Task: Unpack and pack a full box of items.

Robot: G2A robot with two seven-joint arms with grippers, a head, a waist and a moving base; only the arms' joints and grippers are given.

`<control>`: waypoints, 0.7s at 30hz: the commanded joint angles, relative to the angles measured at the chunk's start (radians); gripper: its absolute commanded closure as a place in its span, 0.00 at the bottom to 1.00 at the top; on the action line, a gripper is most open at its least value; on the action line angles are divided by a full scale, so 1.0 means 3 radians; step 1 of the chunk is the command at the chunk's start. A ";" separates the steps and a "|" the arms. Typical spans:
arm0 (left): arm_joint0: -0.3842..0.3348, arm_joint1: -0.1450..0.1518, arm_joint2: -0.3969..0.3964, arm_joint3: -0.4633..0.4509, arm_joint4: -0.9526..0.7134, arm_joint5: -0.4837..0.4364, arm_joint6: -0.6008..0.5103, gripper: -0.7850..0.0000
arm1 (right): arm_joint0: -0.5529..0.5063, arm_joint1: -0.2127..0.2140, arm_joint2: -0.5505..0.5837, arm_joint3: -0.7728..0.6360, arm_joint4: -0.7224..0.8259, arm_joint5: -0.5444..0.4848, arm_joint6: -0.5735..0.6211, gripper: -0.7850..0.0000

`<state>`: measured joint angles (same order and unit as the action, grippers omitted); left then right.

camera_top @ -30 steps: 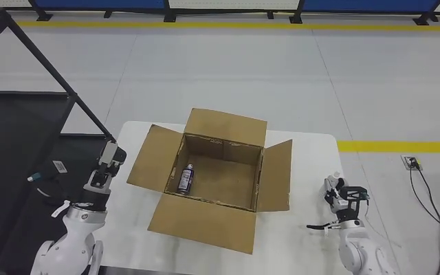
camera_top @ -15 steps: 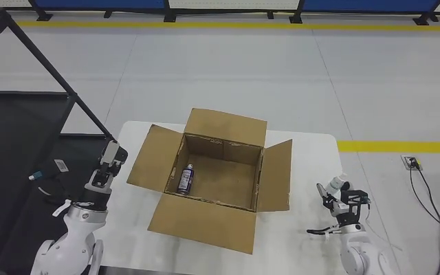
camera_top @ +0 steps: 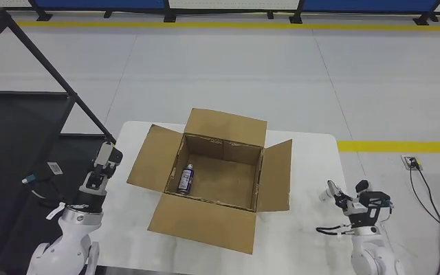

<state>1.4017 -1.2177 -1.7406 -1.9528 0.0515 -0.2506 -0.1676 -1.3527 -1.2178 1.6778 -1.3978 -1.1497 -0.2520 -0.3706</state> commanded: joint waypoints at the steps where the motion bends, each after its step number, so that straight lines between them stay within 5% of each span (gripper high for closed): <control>1: 0.0034 0.0001 -0.0050 0.0016 -0.0024 0.0002 0.0018 0.00 | -0.0147 0.0015 0.0115 -0.0404 0.0048 -0.0057 0.0086 0.00; 6: 0.0156 0.0013 -0.0236 0.0102 -0.0041 0.0019 -0.0022 0.00 | -0.0433 0.0054 0.0329 -0.1567 0.0230 -0.0215 0.0905 0.00; 11: 0.0281 0.0027 -0.0384 0.0194 -0.0035 -0.0007 -0.0121 0.00 | -0.0343 0.0083 0.0250 -0.2411 0.0594 -0.0294 0.1984 0.00; 15: 0.0387 0.0038 -0.0491 0.0262 -0.0022 0.0058 -0.0220 0.00 | -0.0049 0.0096 0.0010 -0.2608 0.0554 -0.0050 0.2644 0.00; 21: 0.0454 0.0067 -0.0540 0.0363 0.0198 0.0246 -0.0504 0.00 | -0.0030 0.0098 -0.0025 -0.2613 0.0522 -0.0044 0.2699 0.00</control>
<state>1.5386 -1.1991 -1.9020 -1.8502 0.0941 -0.1844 -0.3080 -1.3616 -1.1885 1.6704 -2.1816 -0.9941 -0.2653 0.4406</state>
